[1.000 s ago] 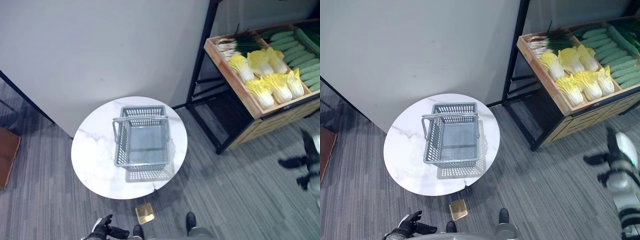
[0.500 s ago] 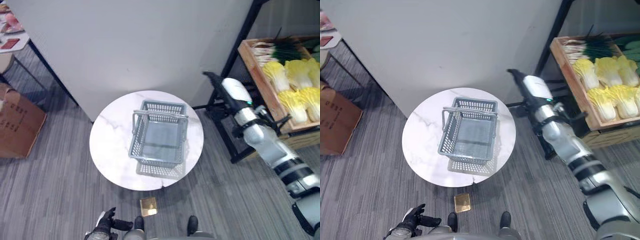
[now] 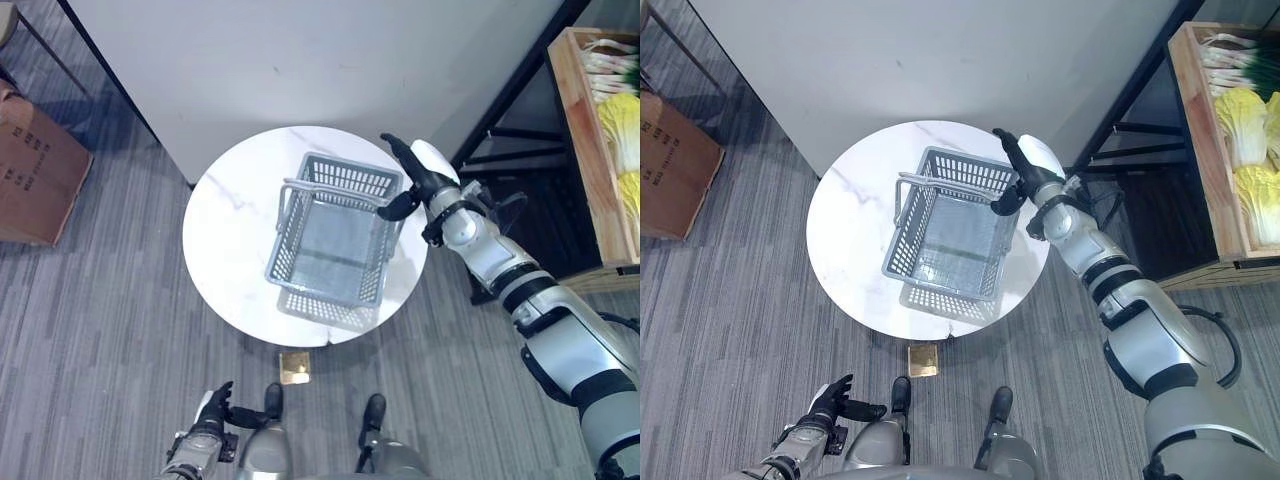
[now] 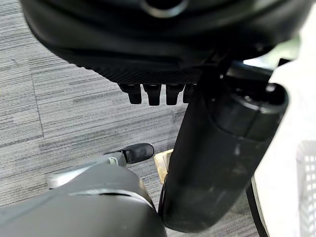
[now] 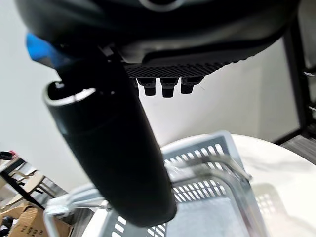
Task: Get the vegetables into the basket
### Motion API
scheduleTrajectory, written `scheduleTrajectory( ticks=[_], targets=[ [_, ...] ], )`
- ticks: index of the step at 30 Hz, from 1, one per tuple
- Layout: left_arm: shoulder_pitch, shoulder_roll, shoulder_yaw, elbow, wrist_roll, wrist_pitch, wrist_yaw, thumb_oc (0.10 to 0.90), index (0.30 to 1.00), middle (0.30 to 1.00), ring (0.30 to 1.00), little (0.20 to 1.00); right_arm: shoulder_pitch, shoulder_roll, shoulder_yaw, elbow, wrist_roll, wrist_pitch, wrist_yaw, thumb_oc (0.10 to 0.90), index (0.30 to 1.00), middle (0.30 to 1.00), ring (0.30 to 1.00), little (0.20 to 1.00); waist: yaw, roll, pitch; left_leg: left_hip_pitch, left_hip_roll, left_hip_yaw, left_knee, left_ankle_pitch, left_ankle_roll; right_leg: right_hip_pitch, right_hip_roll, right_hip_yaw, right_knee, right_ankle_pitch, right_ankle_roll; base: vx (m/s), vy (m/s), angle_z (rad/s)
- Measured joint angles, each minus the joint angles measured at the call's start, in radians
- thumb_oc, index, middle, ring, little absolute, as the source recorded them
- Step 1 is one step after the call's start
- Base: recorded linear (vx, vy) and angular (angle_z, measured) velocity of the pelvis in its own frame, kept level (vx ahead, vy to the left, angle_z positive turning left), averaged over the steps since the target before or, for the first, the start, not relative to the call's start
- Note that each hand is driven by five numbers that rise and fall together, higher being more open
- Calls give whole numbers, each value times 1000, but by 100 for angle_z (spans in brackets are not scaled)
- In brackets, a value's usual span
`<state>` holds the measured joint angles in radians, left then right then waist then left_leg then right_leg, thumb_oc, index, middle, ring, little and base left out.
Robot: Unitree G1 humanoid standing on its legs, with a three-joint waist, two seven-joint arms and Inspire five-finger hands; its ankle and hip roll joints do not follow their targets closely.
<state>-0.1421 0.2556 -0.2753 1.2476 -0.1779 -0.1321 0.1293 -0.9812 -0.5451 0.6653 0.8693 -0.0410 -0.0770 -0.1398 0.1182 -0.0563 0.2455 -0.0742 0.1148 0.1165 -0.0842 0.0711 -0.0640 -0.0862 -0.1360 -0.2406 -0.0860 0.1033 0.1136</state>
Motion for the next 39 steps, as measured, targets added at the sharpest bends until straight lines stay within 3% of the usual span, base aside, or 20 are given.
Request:
scheduleTrajectory(
  ticks=[6, 7, 8, 9, 17, 21, 28, 32, 34, 35, 36, 39],
  targets=[
    [-2, 0, -11, 4, -20, -4, 1, 900, 1000, 1000, 1000, 1000, -13, 29, 1, 81, 0, 13, -9, 900, 1000, 1000, 1000, 1000, 1, -1, 2, -3, 0, 0, -1, 0, 0, -4, 0, 0, 0, -1, -1, 0, 0, 0],
    [-2, 0, -11, 4, -20, -4, 1, 900, 1000, 1000, 1000, 1000, -13, 32, 2, 88, 0, 16, -8, 861, 945, 945, 945, 945, 1, -1, 2, -3, 0, 0, -1, 0, 0, -4, 1, 0, 0, -1, -1, 0, 0, 0],
    [-2, 0, -11, 5, -20, -4, 2, 900, 1000, 1000, 1000, 1000, -13, 35, 2, 91, -1, 19, -8, 561, 525, 525, 525, 525, 1, -1, 2, -4, 0, 0, -1, 0, 0, -4, 1, 0, 0, -1, -1, 0, 0, 0],
    [-2, 0, -12, 5, -20, -4, 2, 900, 1000, 1000, 1000, 1000, -13, 36, 2, 92, -1, 19, -9, 400, 300, 300, 300, 300, 1, -1, 2, -4, 0, 0, 0, 0, 0, -5, 1, 1, 0, -1, -1, 0, 0, 0],
    [-3, 1, -36, 2, -20, -6, 19, 900, 1000, 1000, 1000, 1000, -13, 76, 17, 111, -32, 19, -9, 400, 300, 300, 300, 300, 2, -1, 2, -6, 0, 2, 0, 0, 0, -10, 1, 6, 0, -1, -1, 0, 0, 0],
    [-3, -1, -37, 3, -19, -3, 20, 900, 1000, 1000, 1000, 1000, 6, 148, 26, 124, -46, 21, -12, 400, 300, 300, 300, 300, 3, 0, 1, 3, 0, 3, 0, 0, 0, -2, 0, 8, 0, 0, -1, 0, 0, 0],
    [1, -6, -38, 4, -16, 2, 18, 900, 1000, 1000, 1000, 1000, 16, 149, 50, 152, -112, 25, 15, 400, 300, 300, 300, 300, 3, 6, -9, 16, 0, 3, 12, 1, -1, 16, -1, 9, 0, 4, -8, 0, -1, 1],
    [15, -13, -2, 3, 23, 17, 16, 900, 1000, 1000, 1000, 1000, 166, -28, 53, -260, -125, 39, 55, 400, 300, 300, 300, 300, -14, 16, -22, 43, -1, 8, 9, 1, -1, 36, -1, 18, 0, 5, -8, 20, 9, -5],
    [53, -22, 84, -2, 56, 22, -3, 900, 1000, 1000, 1000, 1000, 384, -194, -57, -626, -123, 41, 74, 400, 300, 300, 300, 300, -25, 22, -30, 76, -3, 20, -3, 1, -1, 58, -3, 22, 0, 4, -7, 14, 11, -11],
    [85, -23, 115, -3, 57, 24, -3, 900, 1000, 1000, 1000, 1000, 475, -229, -102, -749, -118, 19, 74, 400, 300, 300, 300, 300, -47, 24, -33, 94, -5, 29, -3, 1, -1, 73, -5, 30, 0, 4, -7, 21, -1, -29],
    [101, -18, 119, 10, 61, 34, -4, 900, 1000, 1000, 1000, 1000, 516, -230, -125, -772, -93, -17, 80, 400, 300, 300, 300, 300, -85, 27, -55, 103, -6, 33, -3, 0, -2, 74, -5, 41, 0, 3, -6, 33, -2, -26],
    [126, -33, 175, 42, 98, 44, -32, 900, 1000, 1000, 1000, 1000, 685, -323, -230, -842, 24, -28, 145, 400, 300, 300, 300, 300, -127, 73, -97, 114, 5, 52, -4, -7, -5, 73, 6, 59, 0, 1, -3, 41, -5, -23]
  ],
)
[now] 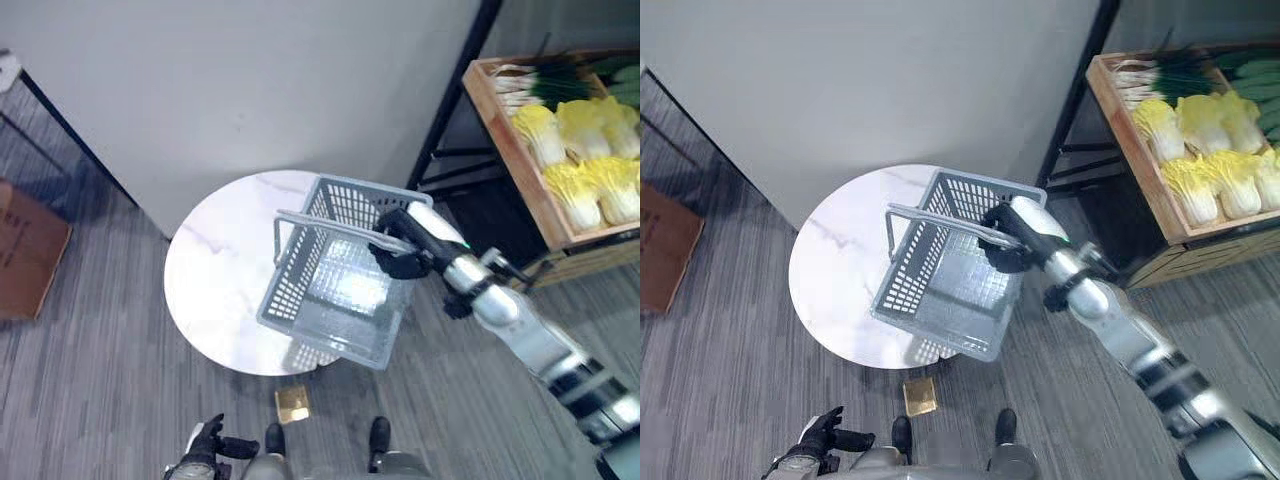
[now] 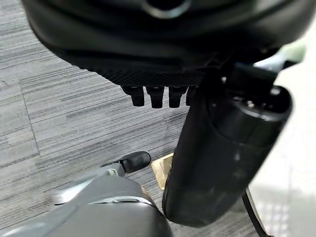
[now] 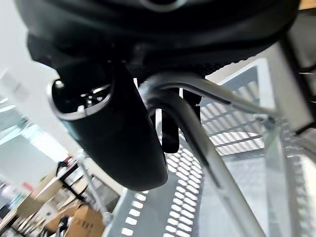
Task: Get the vegetables into the basket
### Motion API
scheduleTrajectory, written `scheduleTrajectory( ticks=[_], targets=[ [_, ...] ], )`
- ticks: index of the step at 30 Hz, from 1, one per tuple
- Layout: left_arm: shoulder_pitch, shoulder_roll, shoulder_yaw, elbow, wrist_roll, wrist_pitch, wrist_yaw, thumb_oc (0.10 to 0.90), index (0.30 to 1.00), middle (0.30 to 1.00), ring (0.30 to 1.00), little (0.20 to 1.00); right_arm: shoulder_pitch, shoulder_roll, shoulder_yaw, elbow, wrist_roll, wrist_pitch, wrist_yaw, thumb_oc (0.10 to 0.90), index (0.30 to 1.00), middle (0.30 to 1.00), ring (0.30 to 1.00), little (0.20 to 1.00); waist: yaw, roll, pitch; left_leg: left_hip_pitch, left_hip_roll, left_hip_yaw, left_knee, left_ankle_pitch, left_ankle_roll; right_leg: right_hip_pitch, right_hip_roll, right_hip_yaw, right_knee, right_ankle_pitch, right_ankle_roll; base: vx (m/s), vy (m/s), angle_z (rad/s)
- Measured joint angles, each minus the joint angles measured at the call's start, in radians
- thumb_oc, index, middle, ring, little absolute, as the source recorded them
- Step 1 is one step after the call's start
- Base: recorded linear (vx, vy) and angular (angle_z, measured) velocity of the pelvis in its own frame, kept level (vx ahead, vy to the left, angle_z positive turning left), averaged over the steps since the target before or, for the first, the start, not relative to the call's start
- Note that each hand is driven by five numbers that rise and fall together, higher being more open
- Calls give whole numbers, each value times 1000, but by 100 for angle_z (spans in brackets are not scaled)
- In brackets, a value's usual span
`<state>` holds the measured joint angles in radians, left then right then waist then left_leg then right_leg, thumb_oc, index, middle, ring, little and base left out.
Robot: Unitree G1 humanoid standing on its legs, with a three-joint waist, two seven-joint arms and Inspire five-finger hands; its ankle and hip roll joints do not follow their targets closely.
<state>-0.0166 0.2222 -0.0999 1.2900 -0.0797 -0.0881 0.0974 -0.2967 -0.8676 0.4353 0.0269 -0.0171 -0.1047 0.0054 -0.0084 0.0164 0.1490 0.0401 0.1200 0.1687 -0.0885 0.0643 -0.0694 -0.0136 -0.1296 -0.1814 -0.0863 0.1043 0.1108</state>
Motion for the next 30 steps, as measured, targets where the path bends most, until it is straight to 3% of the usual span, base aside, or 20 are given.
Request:
scheduleTrajectory(
  ticks=[3, 6, 12, 14, 15, 16, 17, 19, 20, 21, 22, 23, 24, 25, 27, 29, 30],
  targets=[
    [37, -27, 96, 48, -8, 8, -20, 900, 1000, 1000, 1000, 1000, 147, -9, -79, -17, 71, 0, 67, 400, 300, 300, 300, 300, -9, 21, -38, 9, 10, 29, 0, -5, -2, -7, 10, 20, 0, -2, 1, 35, -7, -25],
    [50, -30, 93, 48, -8, 14, -31, 900, 1000, 1000, 1000, 1000, 248, -10, -100, -22, 80, 0, 98, 400, 300, 300, 300, 300, -37, 29, -50, 19, 9, 38, 0, -5, -2, -8, 11, 36, 0, 1, 1, 46, 0, -17],
    [54, -23, 54, 10, 5, 15, -14, 900, 1000, 1000, 1000, 1000, 319, 10, -175, -32, 65, -18, 84, 400, 300, 300, 300, 300, -32, 20, -41, 31, 6, 87, 3, -11, 0, -28, 15, 85, 0, 15, -5, -22, 57, -23],
    [41, -7, 52, 5, 27, 7, -8, 900, 1000, 1000, 1000, 1000, 335, 20, -214, -34, 34, -37, 65, 400, 300, 300, 300, 300, -37, -12, -19, 27, -10, 98, 1, -15, 2, -42, 8, 98, 5, 26, -2, -71, 216, -17],
    [33, -3, 55, 12, 31, 8, -7, 900, 1000, 1000, 1000, 1000, 359, 59, -265, -30, -8, -49, 48, 400, 300, 300, 300, 300, -27, -6, -16, 28, -6, 102, 1, -15, 5, -52, 3, 102, 24, 23, 0, -52, 184, -21],
    [28, 4, 45, 14, 39, 5, 0, 900, 1000, 1000, 1000, 1000, 370, 77, -290, -28, -26, -51, 26, 400, 300, 300, 300, 300, -40, -29, 1, 29, -26, 119, 1, -23, 13, -67, -3, 120, 41, 22, 3, -81, 218, -29],
    [21, 9, 39, 17, 42, 5, 7, 900, 1000, 1000, 1000, 1000, 386, 89, -307, -29, -26, -54, 14, 400, 300, 300, 300, 300, -41, -27, 0, 29, -36, 127, 1, -25, 16, -79, -11, 132, 54, 21, 7, -68, 136, -37],
    [10, 25, 31, 29, 65, 9, 12, 900, 1000, 1000, 1000, 1000, 409, 113, -326, -30, -38, -52, -2, 400, 300, 300, 300, 300, -70, -59, 26, 34, -64, 172, 0, -27, 42, -115, -48, 160, 88, 34, 28, -134, 114, -58],
    [-6, 47, 23, 25, 82, 3, 14, 900, 1000, 1000, 1000, 1000, 419, 121, -326, -31, -57, -54, -24, 400, 300, 300, 300, 300, -104, -108, 59, 36, -105, 197, 4, -39, 58, -131, -71, 176, 88, 59, 43, -294, 194, -69],
    [-33, 51, 21, 26, 82, 6, 14, 900, 1000, 1000, 1000, 1000, 420, 129, -325, -28, -67, -54, -33, 400, 300, 300, 300, 300, -117, -131, 80, 22, -122, 221, 1, -36, 76, -160, -85, 177, 74, 116, 60, -254, 145, -92],
    [-45, 58, -20, -3, 82, 10, 16, 900, 1000, 1000, 1000, 1000, 403, 137, -317, -18, -78, -52, -33, 400, 300, 300, 300, 300, -104, -137, 92, 6, -132, 274, 17, -37, 101, -164, -64, 153, -6, 249, 57, -332, 161, -135],
    [-70, 65, -37, -6, 93, 12, 21, 900, 1000, 1000, 1000, 1000, 357, 134, -298, -4, -97, -50, -43, 400, 300, 300, 300, 300, -97, -106, 122, -5, -97, 322, 15, -48, 143, -186, -61, -36, 34, 229, 43, -182, 79, -116],
    [-75, 56, -27, -8, 97, 7, 20, 900, 1000, 1000, 1000, 1000, 359, 122, -293, 4, -103, -43, -43, 400, 300, 300, 300, 300, -98, -85, 119, -2, -90, 322, 4, -42, 150, -174, -67, -89, 99, 159, 33, -169, 66, -99],
    [-74, 53, -27, -20, 101, -5, 21, 900, 1000, 1000, 1000, 1000, 358, 110, -292, 5, -106, -35, -42, 400, 300, 300, 300, 300, -69, -61, 124, 8, -72, 357, 1, -34, 151, -173, -72, -125, 211, 78, 40, 9, 3, -62],
    [-75, 55, -27, -22, 103, -5, 22, 900, 1000, 1000, 1000, 1000, 357, 100, -293, -5, -107, -36, -42, 400, 300, 300, 300, 300, -45, -45, 126, 11, -56, 389, 3, -37, 153, -144, -99, -129, 295, 5, 63, -10, -38, -65],
    [-57, 57, -24, -17, 108, 7, 21, 900, 1000, 1000, 1000, 1000, 354, 102, -290, -31, -107, -39, -40, 400, 300, 300, 300, 300, -21, -50, 120, 19, -56, 430, 2, -26, 129, -105, -135, -137, 262, -23, 69, 41, -104, -59],
    [-37, 60, -16, -4, 110, 13, 21, 900, 1000, 1000, 1000, 1000, 355, 103, -289, -52, -107, -52, -39, 400, 300, 300, 300, 300, -22, -55, 115, 22, -64, 440, 1, -20, 118, -62, -151, -163, 168, -19, 72, 18, -119, -46]
  ],
)
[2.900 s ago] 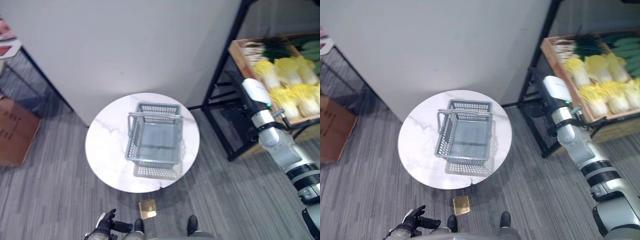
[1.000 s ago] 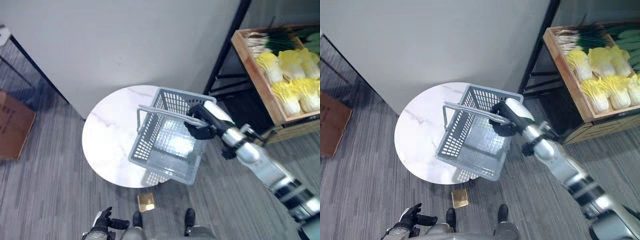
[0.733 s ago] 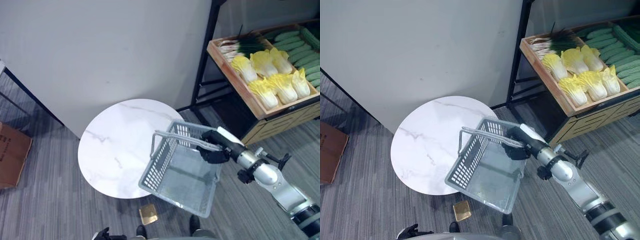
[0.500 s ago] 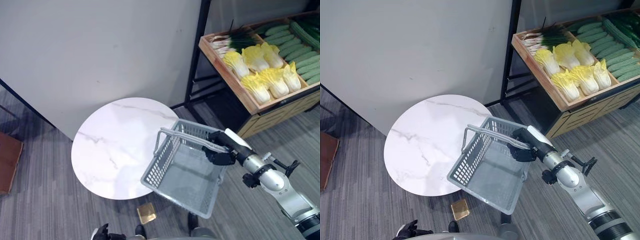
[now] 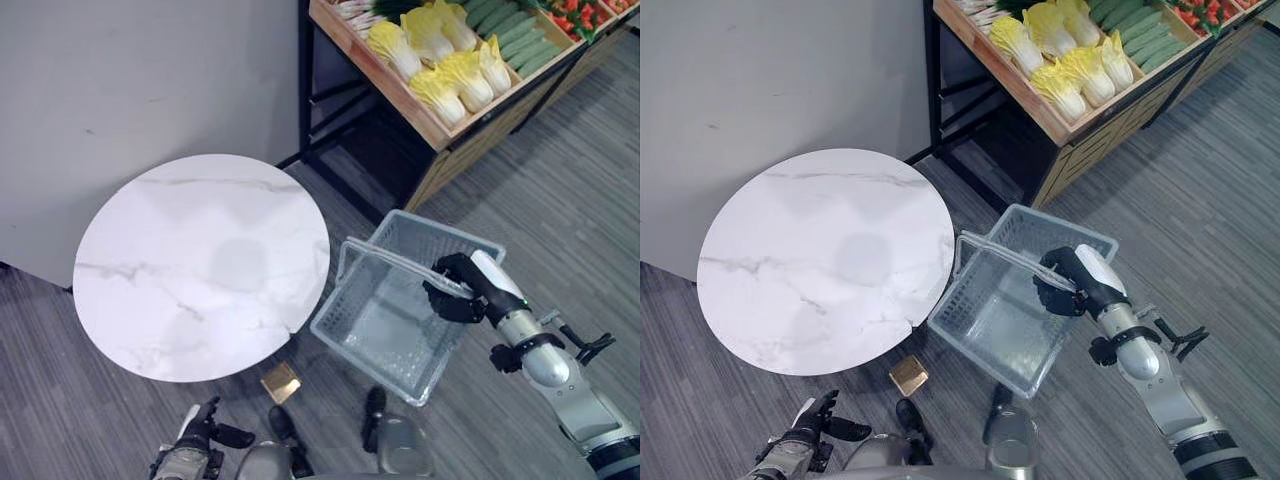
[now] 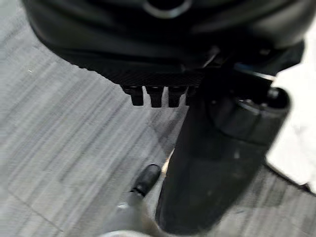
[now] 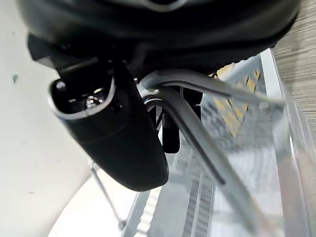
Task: Get the vegetables into the basket
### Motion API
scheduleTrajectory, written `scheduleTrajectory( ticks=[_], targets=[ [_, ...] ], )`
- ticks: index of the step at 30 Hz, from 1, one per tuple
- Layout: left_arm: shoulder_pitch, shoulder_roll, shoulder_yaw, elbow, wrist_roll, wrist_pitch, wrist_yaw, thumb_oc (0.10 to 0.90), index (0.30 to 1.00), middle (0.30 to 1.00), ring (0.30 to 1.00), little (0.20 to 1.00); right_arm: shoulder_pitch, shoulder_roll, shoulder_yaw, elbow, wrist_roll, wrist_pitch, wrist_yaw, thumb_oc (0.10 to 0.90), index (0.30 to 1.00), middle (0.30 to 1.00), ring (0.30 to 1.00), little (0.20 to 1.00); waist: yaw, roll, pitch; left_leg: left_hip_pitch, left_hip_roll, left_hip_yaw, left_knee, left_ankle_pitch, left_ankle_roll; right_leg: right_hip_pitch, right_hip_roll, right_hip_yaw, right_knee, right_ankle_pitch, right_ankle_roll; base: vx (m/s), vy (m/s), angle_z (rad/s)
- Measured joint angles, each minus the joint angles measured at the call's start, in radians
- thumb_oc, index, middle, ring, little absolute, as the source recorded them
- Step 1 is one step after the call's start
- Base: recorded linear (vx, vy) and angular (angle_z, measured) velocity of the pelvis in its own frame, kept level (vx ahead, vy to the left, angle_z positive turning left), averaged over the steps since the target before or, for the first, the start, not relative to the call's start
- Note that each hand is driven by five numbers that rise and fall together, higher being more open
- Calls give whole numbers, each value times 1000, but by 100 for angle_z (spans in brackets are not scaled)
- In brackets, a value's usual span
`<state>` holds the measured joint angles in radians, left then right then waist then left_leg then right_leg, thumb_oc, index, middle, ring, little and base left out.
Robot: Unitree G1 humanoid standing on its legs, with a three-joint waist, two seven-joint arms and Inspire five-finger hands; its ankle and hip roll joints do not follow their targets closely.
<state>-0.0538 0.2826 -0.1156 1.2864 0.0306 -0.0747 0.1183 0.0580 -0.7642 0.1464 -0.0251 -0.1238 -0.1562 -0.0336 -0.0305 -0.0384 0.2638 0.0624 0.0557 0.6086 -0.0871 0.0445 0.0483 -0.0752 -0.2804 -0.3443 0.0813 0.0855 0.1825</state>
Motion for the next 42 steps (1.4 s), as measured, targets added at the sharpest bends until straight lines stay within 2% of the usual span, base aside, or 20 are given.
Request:
scheduleTrajectory(
  ticks=[2, 3, 5, 9, 12, 13, 16, 19, 20, 21, 22, 23, 25, 26, 28, 29, 32, 35, 38, 42],
  targets=[
    [20, 12, 8, 8, 12, 3, 0, 900, 1000, 1000, 1000, 1000, 2, 2, 1, -14, 0, -9, 0, 400, 300, 300, 300, 300, -7, -21, -13, 4, -13, 9, 0, 10, -16, 47, -1, 8, -101, 42, -6, 10, -153, -16],
    [36, 3, 11, 3, 23, 4, 1, 900, 1000, 1000, 1000, 1000, 0, -1, -1, -12, 0, -11, 0, 400, 300, 300, 300, 300, -13, -5, -27, 4, 12, 12, 0, 25, -40, 71, 38, 5, -160, 52, -23, 8, -174, -18],
    [59, -11, 10, 6, 30, 5, 2, 900, 1000, 1000, 1000, 1000, 3, -7, -4, -13, 0, -11, 1, 400, 300, 300, 300, 300, -12, 18, -45, 7, 47, 16, 0, 36, -57, 78, 82, 15, -169, 48, -37, 13, -198, -22],
    [66, -18, 5, 8, 48, 7, 7, 900, 1000, 1000, 1000, 1000, 33, -34, -31, -17, 3, -15, 2, 400, 300, 300, 300, 300, -24, 35, -68, 15, 97, 15, 3, 52, -80, 74, 134, 34, -169, 33, -61, 7, -169, -19],
    [68, -16, -1, 11, 48, 8, 8, 900, 1000, 1000, 1000, 1000, 37, -36, -34, -17, 3, -15, 3, 400, 300, 300, 300, 300, -55, 39, -71, 16, 111, 14, 12, 55, -84, 74, 143, 39, -169, 26, -70, -2, -169, -10],
    [69, -20, -5, 16, 49, 11, 7, 900, 1000, 1000, 1000, 1000, 53, -42, -40, -18, -2, -15, 3, 400, 300, 300, 300, 300, -66, 51, -79, 15, 117, 10, 17, 55, -85, 73, 148, 42, -169, 18, -71, -7, -192, -8],
    [67, -32, -40, 17, 51, 12, 11, 900, 1000, 1000, 1000, 1000, 104, -78, -63, -17, -28, -15, 4, 400, 300, 300, 300, 300, -68, 78, -92, 13, 132, -9, 29, 55, -85, 71, 156, 48, -169, 14, -75, 2, -179, -8],
    [65, -39, -38, 17, 66, 12, 17, 900, 1000, 1000, 1000, 1000, 111, -84, -73, -17, -30, -15, 2, 400, 300, 300, 300, 300, -69, 91, -91, 3, 147, -45, 74, 57, -87, 63, 167, 62, -169, 11, -83, -64, -126, -18],
    [60, -38, -35, 16, 66, 9, 25, 900, 1000, 1000, 1000, 1000, 108, -87, -73, -19, -30, -15, 1, 400, 300, 300, 300, 300, -61, 88, -90, -15, 153, -77, 122, 57, -87, 52, 162, 78, -165, 4, -95, -6, -80, -50],
    [56, -41, -27, 14, 65, 6, 35, 900, 1000, 1000, 1000, 1000, 104, -99, -72, -23, -30, -16, -2, 400, 300, 300, 300, 300, -43, 83, -87, -34, 155, -151, 179, 57, -87, 41, 155, 109, -154, 0, -116, 19, -99, -90],
    [54, -47, -32, 4, 57, 1, 54, 900, 1000, 1000, 1000, 1000, 79, -112, -61, -22, -29, -19, -13, 400, 300, 300, 300, 300, -15, 54, -78, -97, 116, -384, 236, -6, -126, 23, 133, 188, -157, 25, -154, 63, -92, -107],
    [53, -54, -31, 5, 52, -5, 57, 900, 1000, 1000, 1000, 1000, 55, -118, -58, -22, -30, -21, -13, 400, 300, 300, 300, 300, -6, 56, -76, -94, 89, -459, 179, -35, -155, 11, 124, 218, -166, 37, -152, 94, -53, -99],
    [50, -77, -29, 5, 42, -7, 58, 900, 1000, 1000, 1000, 1000, 30, -123, -58, -19, -29, -21, -20, 400, 300, 300, 300, 300, -14, 77, -72, -115, 79, -522, 87, -24, -154, 5, 143, 245, -169, 29, -137, 136, -2, -60],
    [49, -81, -29, 5, 37, -11, 59, 900, 1000, 1000, 1000, 1000, 30, -124, -58, -19, -29, -21, -21, 400, 300, 300, 300, 300, -11, 76, -71, -134, 68, -545, 80, -20, -155, 1, 152, 259, -171, 29, -137, 131, 29, -59],
    [47, -90, -30, 3, 25, -16, 59, 900, 1000, 1000, 1000, 1000, 22, -127, -58, -19, -27, -23, -22, 400, 300, 300, 300, 300, 0, 83, -66, -156, 33, -602, 59, -54, -133, -24, 172, 291, -169, 30, -134, 75, 43, -86],
    [44, -90, -29, 2, 25, -17, 59, 900, 1000, 1000, 1000, 1000, 20, -115, -58, -19, -27, -24, -22, 400, 300, 300, 300, 300, 14, 86, -61, -146, 24, -620, 62, -26, -121, -23, 177, 307, -169, 38, -123, 57, 62, -95],
    [41, -62, -33, 3, 25, -15, 63, 900, 1000, 1000, 1000, 1000, 47, -103, -48, -21, -27, -28, -19, 400, 300, 300, 300, 300, -13, 40, -37, -112, -13, -586, 33, -19, -85, -14, 143, 316, -168, 44, -83, 73, 150, -30],
    [37, -58, -39, -3, 25, -15, 57, 900, 1000, 1000, 1000, 1000, 76, -91, -44, -17, -28, -28, -10, 400, 300, 300, 300, 300, -12, 41, -32, -65, -33, -567, 0, 8, -43, 7, 123, 327, -168, 43, -58, 68, 222, -14],
    [32, -59, -49, -22, 27, -14, 56, 900, 1000, 1000, 1000, 1000, 83, -60, -45, -18, -29, -29, -7, 400, 300, 300, 300, 300, 0, 37, -30, -36, -39, -519, 0, -3, -32, 15, 124, 358, -167, 41, -55, 25, 210, -33],
    [34, -51, -39, -30, 27, -16, 56, 900, 1000, 1000, 1000, 1000, 79, -39, -46, -19, -28, -31, -10, 400, 300, 300, 300, 300, -13, 30, -26, -3, -46, -461, -1, -10, -28, 19, 126, 399, -166, 42, -55, -56, 216, -43]
  ],
)
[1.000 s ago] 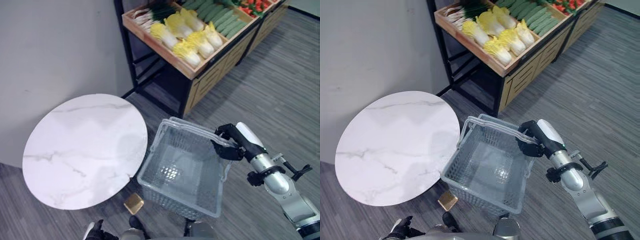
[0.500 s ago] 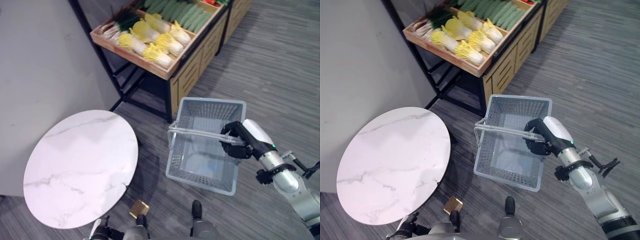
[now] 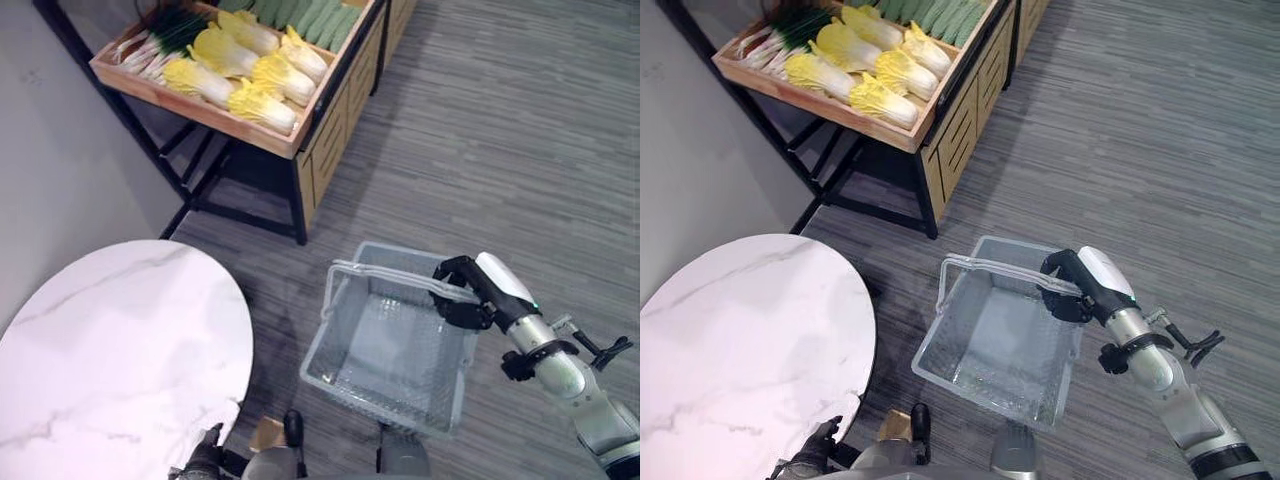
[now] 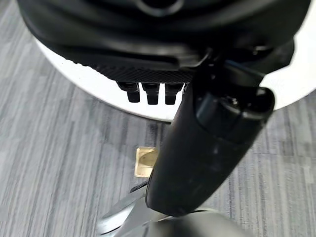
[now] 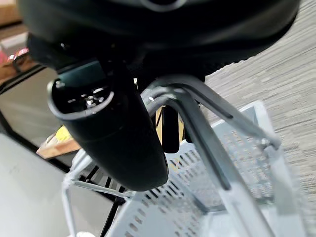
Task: Get the vegetables into the basket
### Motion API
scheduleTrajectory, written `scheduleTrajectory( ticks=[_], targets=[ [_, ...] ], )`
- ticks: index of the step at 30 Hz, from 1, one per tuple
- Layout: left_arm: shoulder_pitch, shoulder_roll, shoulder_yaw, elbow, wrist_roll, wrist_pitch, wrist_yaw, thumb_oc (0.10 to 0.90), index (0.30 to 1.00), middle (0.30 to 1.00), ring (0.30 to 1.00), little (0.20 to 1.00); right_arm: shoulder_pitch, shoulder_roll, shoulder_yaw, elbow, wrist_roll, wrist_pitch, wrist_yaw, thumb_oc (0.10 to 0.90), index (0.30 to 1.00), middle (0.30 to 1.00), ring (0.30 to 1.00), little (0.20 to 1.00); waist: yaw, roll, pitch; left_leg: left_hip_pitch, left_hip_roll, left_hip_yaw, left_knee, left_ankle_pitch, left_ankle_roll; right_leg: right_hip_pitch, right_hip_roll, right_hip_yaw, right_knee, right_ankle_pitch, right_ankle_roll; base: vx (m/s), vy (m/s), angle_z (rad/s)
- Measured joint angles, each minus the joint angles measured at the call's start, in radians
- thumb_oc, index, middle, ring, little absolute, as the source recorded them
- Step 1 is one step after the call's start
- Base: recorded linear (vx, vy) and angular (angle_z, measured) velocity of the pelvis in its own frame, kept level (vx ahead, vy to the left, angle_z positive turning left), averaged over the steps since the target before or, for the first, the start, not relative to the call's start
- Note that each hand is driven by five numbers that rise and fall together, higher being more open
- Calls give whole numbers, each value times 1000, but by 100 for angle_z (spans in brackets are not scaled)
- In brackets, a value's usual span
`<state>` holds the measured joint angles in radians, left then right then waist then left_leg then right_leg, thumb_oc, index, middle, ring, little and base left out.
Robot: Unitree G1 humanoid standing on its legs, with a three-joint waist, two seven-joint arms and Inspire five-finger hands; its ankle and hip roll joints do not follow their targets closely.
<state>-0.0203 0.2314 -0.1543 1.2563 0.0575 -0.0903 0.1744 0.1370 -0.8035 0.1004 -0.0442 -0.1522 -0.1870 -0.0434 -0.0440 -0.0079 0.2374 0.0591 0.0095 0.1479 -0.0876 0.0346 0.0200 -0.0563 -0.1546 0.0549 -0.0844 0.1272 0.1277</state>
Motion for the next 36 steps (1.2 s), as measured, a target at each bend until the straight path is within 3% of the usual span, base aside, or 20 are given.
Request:
scheduleTrajectory(
  ticks=[4, 6, 7, 8, 9, 10, 12, 13, 18, 21, 28, 31, 32, 34, 36],
  targets=[
    [-18, 15, -1, -4, 2, -4, 1, 900, 1000, 1000, 1000, 1000, -10, 33, -2, 1, -8, 0, -5, 400, 300, 300, 300, 300, -11, -18, 10, 2, 4, 54, 0, -27, 3, -42, 16, 53, 23, 8, 7, -78, 147, -41],
    [-21, 31, -1, -5, 3, -5, 0, 900, 1000, 1000, 1000, 1000, -25, 68, 1, 1, -9, 0, -8, 400, 300, 300, 300, 300, 5, -31, 16, 2, 10, 107, 0, -28, 5, -93, 39, 44, 57, 41, 8, -75, 39, -84],
    [-19, 38, -1, -7, 4, -6, 0, 900, 1000, 1000, 1000, 1000, -44, 76, 11, 2, -10, 0, -11, 400, 300, 300, 300, 300, 17, -35, 18, 1, 21, 150, -1, -29, 8, -115, 48, 4, 53, 78, 10, -39, 27, -108],
    [-21, 52, 0, -5, 9, -4, 1, 900, 1000, 1000, 1000, 1000, -52, 79, 20, 2, -18, -2, -17, 400, 300, 300, 300, 300, 17, -46, 16, 5, 32, 180, -1, -32, 13, -111, 35, -144, 23, 66, 9, -38, 29, -81],
    [-20, 55, 0, -7, 15, -4, 1, 900, 1000, 1000, 1000, 1000, -49, 79, 20, 8, -27, -2, -23, 400, 300, 300, 300, 300, 14, -44, 17, 11, 43, 193, -6, -29, 18, -104, 21, -249, 38, 8, -43, 6, 15, -58],
    [-18, 54, 0, -12, 17, -6, 1, 900, 1000, 1000, 1000, 1000, -50, 76, 20, 12, -31, -1, -24, 400, 300, 300, 300, 300, 21, -34, 16, 12, 62, 204, -6, -37, 24, -122, 13, -299, 89, -1, -44, 68, -12, -33],
    [-17, 60, -1, -31, 20, -8, 2, 900, 1000, 1000, 1000, 1000, -48, 75, 20, 10, -38, -1, -24, 400, 300, 300, 300, 300, 25, -27, 12, 14, 90, 213, -1, -36, 15, -133, -10, -306, 164, -18, -24, 76, -48, -38],
    [0, 76, -1, -32, 20, -6, -2, 900, 1000, 1000, 1000, 1000, -46, 79, 21, 5, -43, -4, -24, 400, 300, 300, 300, 300, 40, -66, -14, 24, 74, 234, -1, -25, -15, -109, -65, -287, 158, -18, -6, 50, -113, -45],
    [5, 22, 0, -31, 20, -4, -5, 900, 1000, 1000, 1000, 1000, -48, 32, 15, 9, -45, -2, -28, 400, 300, 300, 300, 300, 32, -1, -27, 26, 130, 240, 7, 5, -50, -65, 11, -287, 58, 28, -42, 68, -134, -24],
    [4, 5, -1, -33, 20, -8, -8, 900, 1000, 1000, 1000, 1000, -39, 13, 15, 15, -46, -1, -24, 400, 300, 300, 300, 300, 26, 21, -38, 31, 157, 213, 36, 9, -56, -18, 40, -286, -2, 39, -56, 71, -196, -5],
    [-10, -20, 0, -33, 20, -10, -9, 900, 1000, 1000, 1000, 1000, -37, -2, 14, 23, -41, -3, -21, 400, 300, 300, 300, 300, 20, 69, -38, -9, 199, 180, 115, 19, -66, -11, 71, -305, -2, 19, -61, 35, -214, 5],
    [-16, -23, -1, -34, 19, -12, -6, 900, 1000, 1000, 1000, 1000, -28, -21, 14, 30, -38, -3, -17, 400, 300, 300, 300, 300, 34, 76, -24, -49, 200, 80, 208, 54, -119, 5, 65, -298, -3, 7, -85, 28, -80, 5],
    [-22, -26, -1, -50, 8, -23, -1, 900, 1000, 1000, 1000, 1000, -32, -34, 8, 42, -38, -5, -23, 400, 300, 300, 300, 300, 36, 54, -7, -112, 172, -36, 296, 41, -160, 8, 38, -283, -3, -11, -142, 83, 6, -6],
    [-29, -32, -14, -62, 9, -30, -4, 900, 1000, 1000, 1000, 1000, -47, -51, 8, 78, -39, -6, -24, 400, 300, 300, 300, 300, 45, 52, -4, -121, 129, -101, 183, 14, -180, -2, 19, -267, -3, -11, -143, 73, 44, -4],
    [-36, -33, -29, -69, 8, -34, 0, 900, 1000, 1000, 1000, 1000, -47, -61, 8, 128, -46, -1, -26, 400, 300, 300, 300, 300, 53, 52, -3, -144, 121, -102, 125, 23, -168, -10, 25, -265, -4, -11, -141, 58, 69, -10]
  ],
)
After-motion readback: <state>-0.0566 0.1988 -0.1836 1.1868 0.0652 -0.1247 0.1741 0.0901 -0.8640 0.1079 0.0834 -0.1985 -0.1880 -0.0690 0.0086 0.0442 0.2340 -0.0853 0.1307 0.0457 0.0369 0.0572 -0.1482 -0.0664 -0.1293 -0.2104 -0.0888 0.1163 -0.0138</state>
